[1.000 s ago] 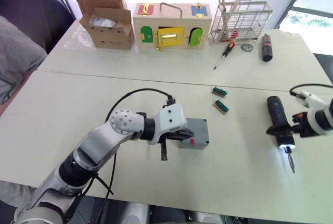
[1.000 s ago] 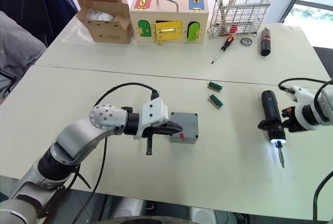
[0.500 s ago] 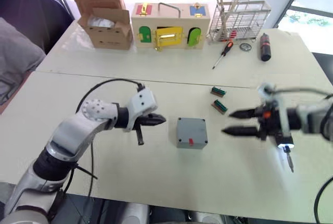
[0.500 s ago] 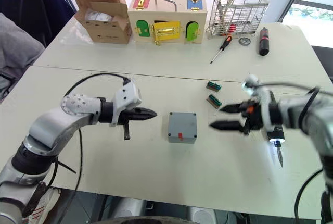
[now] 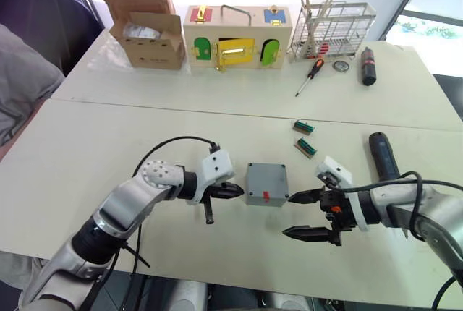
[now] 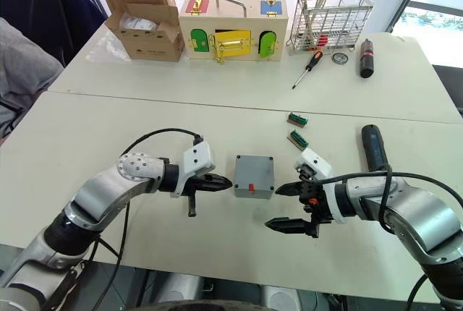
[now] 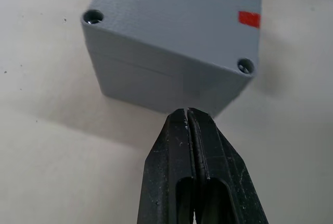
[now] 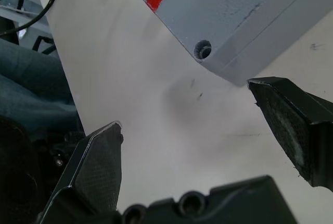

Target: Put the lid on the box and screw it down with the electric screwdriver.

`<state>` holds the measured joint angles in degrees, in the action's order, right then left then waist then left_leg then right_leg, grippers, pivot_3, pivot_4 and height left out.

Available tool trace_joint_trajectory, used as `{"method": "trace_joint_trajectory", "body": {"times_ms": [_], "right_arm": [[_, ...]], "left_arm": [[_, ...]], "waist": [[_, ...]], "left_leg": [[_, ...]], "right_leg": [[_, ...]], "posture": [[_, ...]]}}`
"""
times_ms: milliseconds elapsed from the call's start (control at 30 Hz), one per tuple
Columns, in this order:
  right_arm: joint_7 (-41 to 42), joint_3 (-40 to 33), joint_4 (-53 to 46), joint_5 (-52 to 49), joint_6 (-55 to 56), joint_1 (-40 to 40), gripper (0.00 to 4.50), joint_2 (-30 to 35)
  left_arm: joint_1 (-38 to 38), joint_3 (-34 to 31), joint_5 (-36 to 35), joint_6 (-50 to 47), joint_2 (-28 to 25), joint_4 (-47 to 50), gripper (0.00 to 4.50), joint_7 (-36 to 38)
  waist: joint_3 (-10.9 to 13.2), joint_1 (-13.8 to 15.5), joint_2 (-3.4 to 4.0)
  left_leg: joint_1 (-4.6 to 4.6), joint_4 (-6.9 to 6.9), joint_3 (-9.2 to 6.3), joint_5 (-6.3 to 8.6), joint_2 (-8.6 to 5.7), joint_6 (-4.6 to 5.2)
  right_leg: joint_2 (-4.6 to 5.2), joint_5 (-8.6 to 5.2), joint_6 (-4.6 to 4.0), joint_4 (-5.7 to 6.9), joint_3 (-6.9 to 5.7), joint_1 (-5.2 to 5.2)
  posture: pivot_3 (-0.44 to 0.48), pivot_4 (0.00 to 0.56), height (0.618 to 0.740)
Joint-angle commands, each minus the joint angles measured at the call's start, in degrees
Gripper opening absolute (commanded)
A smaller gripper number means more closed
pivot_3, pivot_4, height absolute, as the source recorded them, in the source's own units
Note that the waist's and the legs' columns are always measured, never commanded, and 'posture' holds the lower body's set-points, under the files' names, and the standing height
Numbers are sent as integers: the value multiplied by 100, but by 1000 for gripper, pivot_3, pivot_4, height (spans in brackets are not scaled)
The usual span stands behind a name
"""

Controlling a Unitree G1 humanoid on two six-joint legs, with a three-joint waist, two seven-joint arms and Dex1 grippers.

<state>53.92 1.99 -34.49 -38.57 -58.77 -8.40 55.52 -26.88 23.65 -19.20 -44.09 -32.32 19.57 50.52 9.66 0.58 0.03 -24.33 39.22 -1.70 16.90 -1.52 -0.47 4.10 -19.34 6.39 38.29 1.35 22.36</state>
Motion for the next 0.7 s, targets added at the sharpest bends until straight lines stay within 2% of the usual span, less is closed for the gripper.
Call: {"method": "trace_joint_trajectory", "body": {"times_ms": [33,167,367,467,567,700], "right_arm": [[-201,-85,-346,-336,-167,-11,4460,-207],[-441,-111,-723,-747,-484,144,4460,-417],[-799,-207,-855,-846,-600,367,4460,-438],[-662,-696,-569,-467,-290,528,4460,117],[-465,-689,-303,55,245,645,4460,627],[-405,-272,248,561,875,274,4460,531]], "left_arm": [[-299,159,289,509,162,-369,0,96],[-761,525,827,1318,472,-1285,0,318],[-971,540,1147,1921,692,-1958,0,532],[-938,307,1293,1981,404,-1928,0,555],[-839,179,1465,2000,-117,-1594,0,695],[-545,40,976,1312,-612,-596,0,1195]], "waist": [[0,0,0],[-1,16,-1],[-1,-2,-1],[-1,-8,-1],[-1,-43,-1],[-2,-81,0]], "left_leg": [[0,0,0,0,0,0],[0,0,-1,0,-1,0],[-1,0,0,0,-9,1],[-1,1,2,0,-9,1],[0,0,4,0,-9,1],[1,-4,1,0,1,1]], "right_leg": [[0,0,0,1,0,0],[-5,0,0,3,-4,-1],[0,0,0,3,-4,0],[0,0,0,6,-3,5],[-1,0,1,7,-2,5],[-8,0,0,11,-3,7]], "posture": [[0,150,740],[0,150,740],[0,150,740],[0,150,740],[0,150,740],[0,150,740]]}}
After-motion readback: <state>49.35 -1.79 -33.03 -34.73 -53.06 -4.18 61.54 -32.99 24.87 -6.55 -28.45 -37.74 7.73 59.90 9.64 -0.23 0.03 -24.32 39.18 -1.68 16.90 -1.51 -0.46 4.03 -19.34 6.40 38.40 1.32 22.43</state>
